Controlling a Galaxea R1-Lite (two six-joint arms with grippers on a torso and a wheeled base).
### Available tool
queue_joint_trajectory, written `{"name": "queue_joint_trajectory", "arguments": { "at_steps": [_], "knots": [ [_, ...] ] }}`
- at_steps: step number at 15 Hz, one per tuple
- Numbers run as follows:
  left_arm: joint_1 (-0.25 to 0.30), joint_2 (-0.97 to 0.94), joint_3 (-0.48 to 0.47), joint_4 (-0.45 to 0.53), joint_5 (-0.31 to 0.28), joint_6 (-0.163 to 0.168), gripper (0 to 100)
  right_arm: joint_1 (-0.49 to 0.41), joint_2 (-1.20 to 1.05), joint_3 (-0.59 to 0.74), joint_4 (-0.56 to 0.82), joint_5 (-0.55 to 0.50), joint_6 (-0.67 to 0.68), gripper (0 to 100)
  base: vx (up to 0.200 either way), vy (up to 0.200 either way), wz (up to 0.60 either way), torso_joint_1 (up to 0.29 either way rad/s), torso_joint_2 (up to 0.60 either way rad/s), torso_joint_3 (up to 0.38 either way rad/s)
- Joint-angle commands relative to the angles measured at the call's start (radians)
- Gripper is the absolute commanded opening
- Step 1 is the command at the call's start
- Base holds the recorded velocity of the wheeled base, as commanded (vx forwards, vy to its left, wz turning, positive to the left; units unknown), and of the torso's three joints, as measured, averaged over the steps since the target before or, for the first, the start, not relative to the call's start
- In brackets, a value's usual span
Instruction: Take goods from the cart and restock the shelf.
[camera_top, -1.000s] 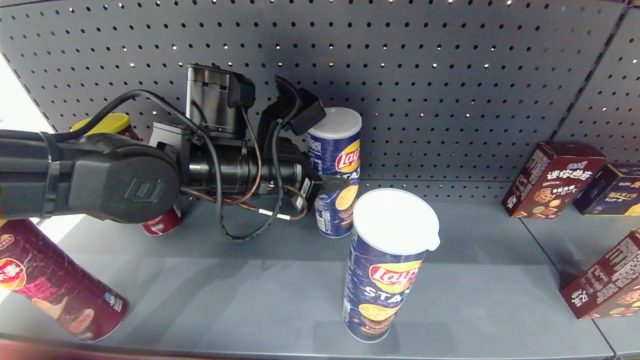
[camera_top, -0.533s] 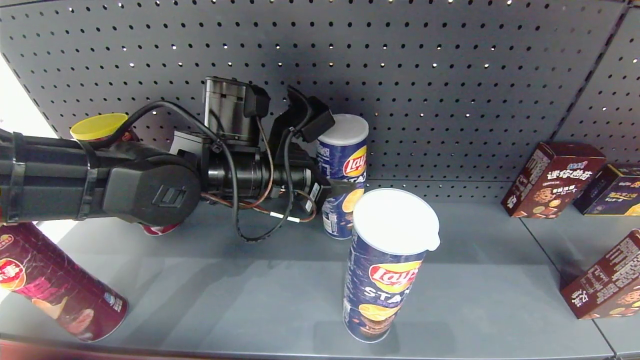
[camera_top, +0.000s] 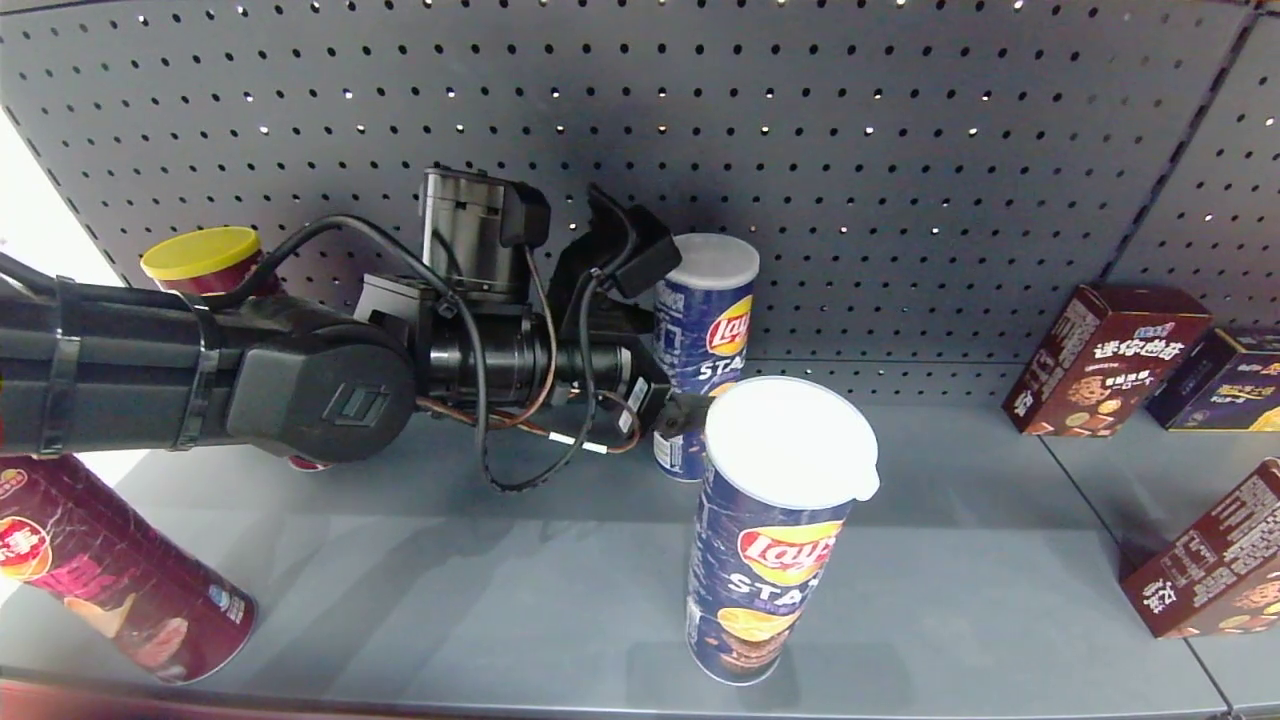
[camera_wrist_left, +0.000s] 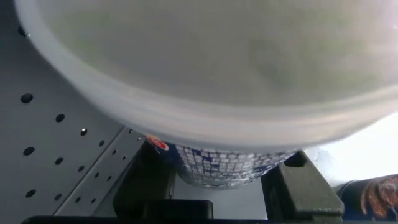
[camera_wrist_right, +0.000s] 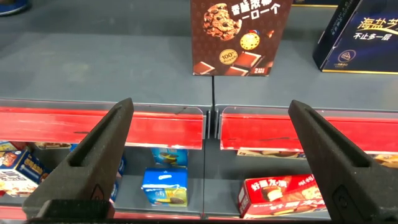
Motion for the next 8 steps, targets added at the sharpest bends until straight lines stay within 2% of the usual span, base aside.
{"name": "queue_joint_trajectory", "arguments": {
  "at_steps": [1,3,6,7,8],
  "knots": [
    [0.001,-0.010,0.014,0.001,0.000,0.001,100,0.000,0.000,0.000,0.000,0.000,-0.001,100,0.000,0.000,0.00,0.000,0.00,0.000],
    [0.009,-0.055,0.060,-0.019,0.005,0.001,100,0.000,0.000,0.000,0.000,0.000,-0.001,100,0.000,0.000,0.00,0.000,0.00,0.000],
    [0.027,-0.113,0.182,-0.104,0.023,0.002,100,0.000,0.000,0.000,0.000,0.000,-0.001,100,0.000,0.000,0.00,0.000,0.00,0.000],
    [0.029,-0.124,0.216,-0.133,0.046,0.002,100,0.000,0.000,0.000,0.000,0.000,-0.001,100,0.000,0.000,0.00,0.000,0.00,0.000],
    [0.027,-0.130,0.245,-0.159,0.097,0.001,100,0.000,0.000,0.000,0.000,0.000,-0.001,100,0.000,0.000,0.00,0.000,0.00,0.000]
  ]
}}
